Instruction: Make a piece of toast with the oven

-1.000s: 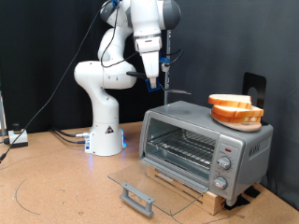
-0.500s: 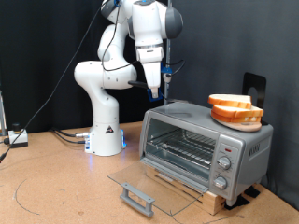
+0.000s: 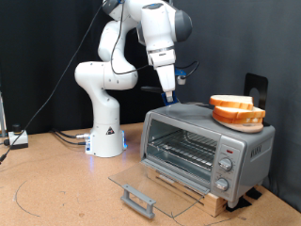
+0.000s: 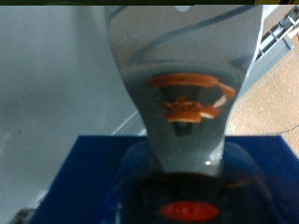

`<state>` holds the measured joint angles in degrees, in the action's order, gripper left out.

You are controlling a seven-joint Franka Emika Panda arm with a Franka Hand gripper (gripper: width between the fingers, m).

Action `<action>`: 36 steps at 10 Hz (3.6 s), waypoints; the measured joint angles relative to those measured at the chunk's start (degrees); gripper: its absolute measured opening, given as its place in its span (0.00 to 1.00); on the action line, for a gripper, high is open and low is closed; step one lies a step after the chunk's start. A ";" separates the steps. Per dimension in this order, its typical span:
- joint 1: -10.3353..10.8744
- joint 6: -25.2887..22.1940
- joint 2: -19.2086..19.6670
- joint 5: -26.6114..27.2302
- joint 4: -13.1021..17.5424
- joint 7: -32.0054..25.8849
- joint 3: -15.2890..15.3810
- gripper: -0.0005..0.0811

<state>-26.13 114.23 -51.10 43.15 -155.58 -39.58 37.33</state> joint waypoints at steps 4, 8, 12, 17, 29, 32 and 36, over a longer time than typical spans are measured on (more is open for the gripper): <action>0.91 0.00 -0.33 1.79 1.16 -1.17 -0.12 0.49; 0.67 2.43 0.10 2.57 2.25 0.44 2.04 0.49; -0.68 6.71 3.92 3.24 5.55 4.73 7.89 0.49; -3.75 10.60 9.63 3.28 9.74 8.70 13.85 0.49; -1.94 17.19 13.53 19.97 7.09 -3.36 12.65 0.49; -2.67 16.53 13.09 15.84 7.07 -1.73 13.09 0.49; -2.67 14.80 12.86 12.52 8.04 0.07 13.23 0.49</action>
<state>-28.80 129.03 -38.24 55.68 -147.53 -39.50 50.55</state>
